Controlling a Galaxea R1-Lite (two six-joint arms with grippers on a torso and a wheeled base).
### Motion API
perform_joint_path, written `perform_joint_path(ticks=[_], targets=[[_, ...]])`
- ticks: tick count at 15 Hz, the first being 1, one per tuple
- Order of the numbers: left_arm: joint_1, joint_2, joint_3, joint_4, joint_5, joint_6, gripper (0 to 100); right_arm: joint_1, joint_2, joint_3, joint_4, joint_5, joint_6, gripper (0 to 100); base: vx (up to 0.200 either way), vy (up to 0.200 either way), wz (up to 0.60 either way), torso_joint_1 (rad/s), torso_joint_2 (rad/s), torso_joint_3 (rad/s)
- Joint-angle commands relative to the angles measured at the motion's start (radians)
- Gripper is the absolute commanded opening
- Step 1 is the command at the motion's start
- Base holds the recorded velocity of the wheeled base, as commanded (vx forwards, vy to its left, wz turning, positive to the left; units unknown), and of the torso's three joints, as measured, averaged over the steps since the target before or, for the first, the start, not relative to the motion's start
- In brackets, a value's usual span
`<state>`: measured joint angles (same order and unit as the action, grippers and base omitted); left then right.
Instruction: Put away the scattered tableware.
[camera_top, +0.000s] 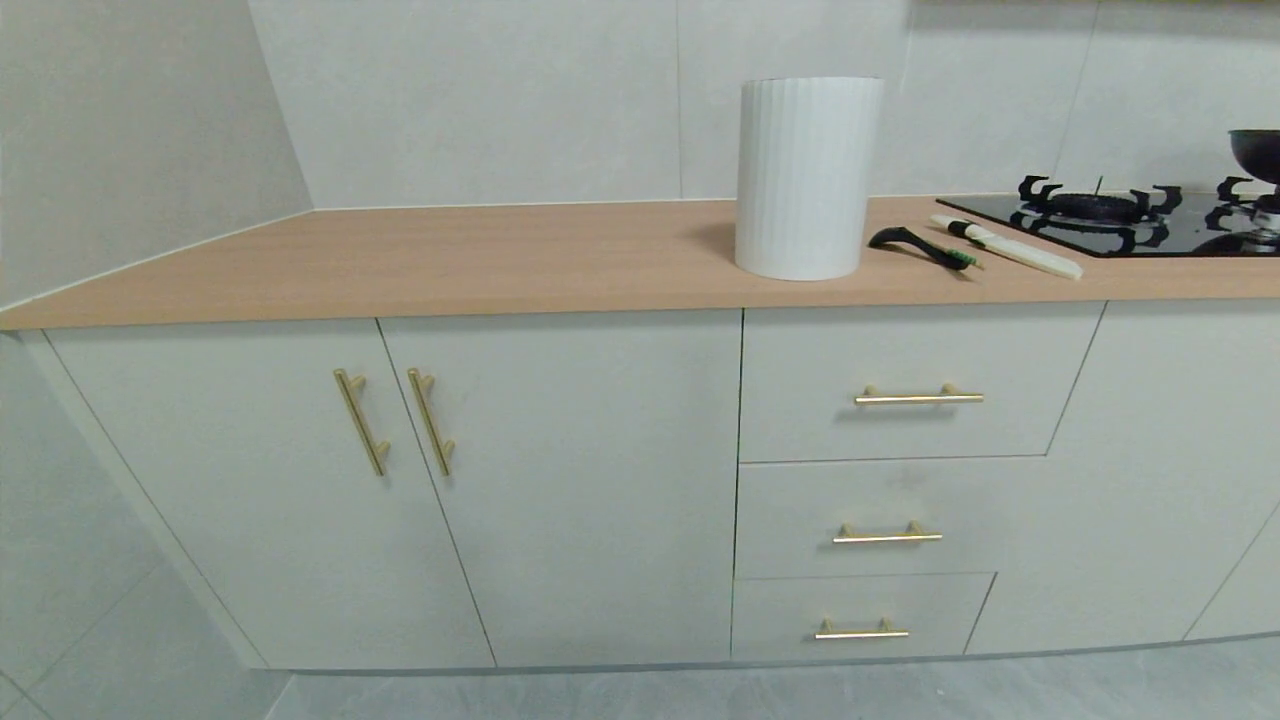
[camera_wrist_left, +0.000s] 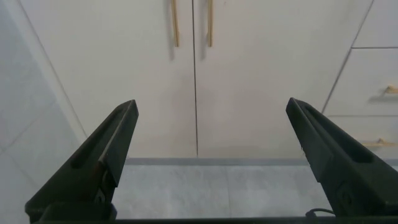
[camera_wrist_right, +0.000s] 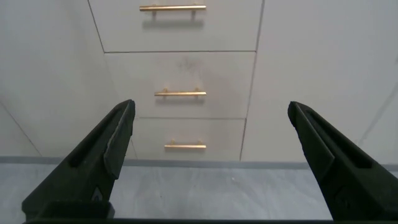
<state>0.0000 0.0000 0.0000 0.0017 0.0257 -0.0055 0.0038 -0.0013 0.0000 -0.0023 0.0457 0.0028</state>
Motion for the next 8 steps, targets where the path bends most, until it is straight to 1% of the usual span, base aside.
perform_joint_path(ticks=[1, 8], targets=[[0.002, 0.000, 0.000, 0.000, 0.000, -0.001, 100, 0.001, 0.001, 0.000, -0.001, -0.001, 0.000, 100, 0.000, 0.000, 0.00, 0.000, 0.00, 0.000], [0.002, 0.000, 0.000, 0.000, 0.000, 0.001, 100, 0.001, 0.001, 0.000, -0.001, -0.001, -0.001, 100, 0.000, 0.000, 0.00, 0.000, 0.00, 0.000]])
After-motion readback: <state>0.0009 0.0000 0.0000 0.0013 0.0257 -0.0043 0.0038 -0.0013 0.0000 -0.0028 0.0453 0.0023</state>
